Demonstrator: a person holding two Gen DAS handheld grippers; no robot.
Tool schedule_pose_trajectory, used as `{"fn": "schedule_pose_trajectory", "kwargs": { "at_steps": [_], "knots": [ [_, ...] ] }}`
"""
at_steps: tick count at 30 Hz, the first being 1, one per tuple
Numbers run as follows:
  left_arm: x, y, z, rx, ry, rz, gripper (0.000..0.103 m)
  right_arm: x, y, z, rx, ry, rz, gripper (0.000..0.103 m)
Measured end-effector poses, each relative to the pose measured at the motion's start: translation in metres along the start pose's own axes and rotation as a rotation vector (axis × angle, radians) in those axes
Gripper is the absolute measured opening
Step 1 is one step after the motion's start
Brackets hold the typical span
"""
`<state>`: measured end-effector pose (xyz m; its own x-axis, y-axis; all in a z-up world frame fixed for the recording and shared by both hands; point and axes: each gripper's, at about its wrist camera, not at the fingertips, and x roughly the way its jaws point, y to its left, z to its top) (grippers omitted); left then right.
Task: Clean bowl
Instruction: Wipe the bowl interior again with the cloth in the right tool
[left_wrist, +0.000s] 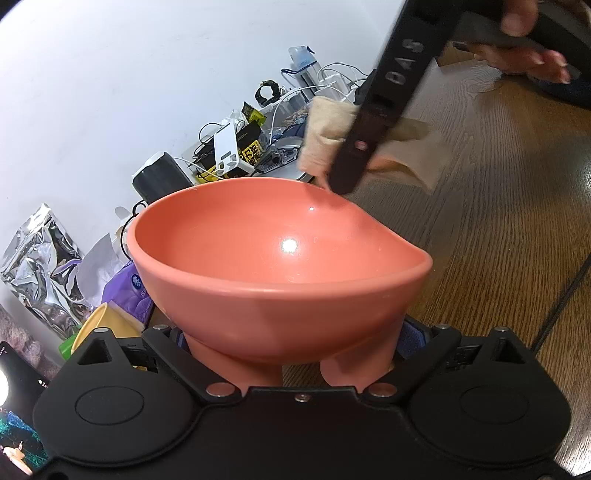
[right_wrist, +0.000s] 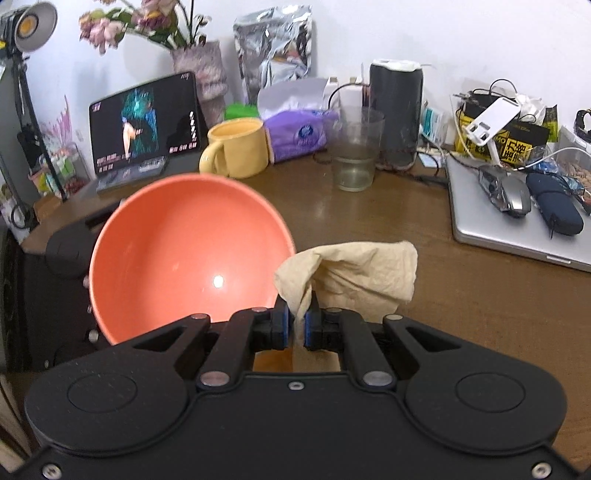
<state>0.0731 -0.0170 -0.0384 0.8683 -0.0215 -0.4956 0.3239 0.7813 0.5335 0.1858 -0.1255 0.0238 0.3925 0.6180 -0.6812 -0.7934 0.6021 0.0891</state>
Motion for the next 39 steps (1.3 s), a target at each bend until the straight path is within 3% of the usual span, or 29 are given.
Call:
{"fn": "schedule_pose_trajectory", "kwargs": {
  "at_steps": [11,25,30,39],
  "knots": [
    [-0.001,0.000,-0.001,0.004,-0.002,0.000,0.096,-0.005,0.028,-0.010,-0.016,0.087,0.078,0.009],
    [-0.001,-0.001,-0.001,0.005,-0.003,0.001,0.096,-0.032,0.059,-0.014,-0.020,0.068,0.220,0.009],
    [-0.001,-0.001,-0.002,0.007,-0.005,0.000,0.096,-0.035,0.066,-0.005,-0.072,0.040,0.300,0.009],
    [-0.002,-0.003,-0.002,0.012,-0.007,0.000,0.096,-0.035,0.075,0.019,-0.161,0.001,0.344,0.009]
  ]
}}
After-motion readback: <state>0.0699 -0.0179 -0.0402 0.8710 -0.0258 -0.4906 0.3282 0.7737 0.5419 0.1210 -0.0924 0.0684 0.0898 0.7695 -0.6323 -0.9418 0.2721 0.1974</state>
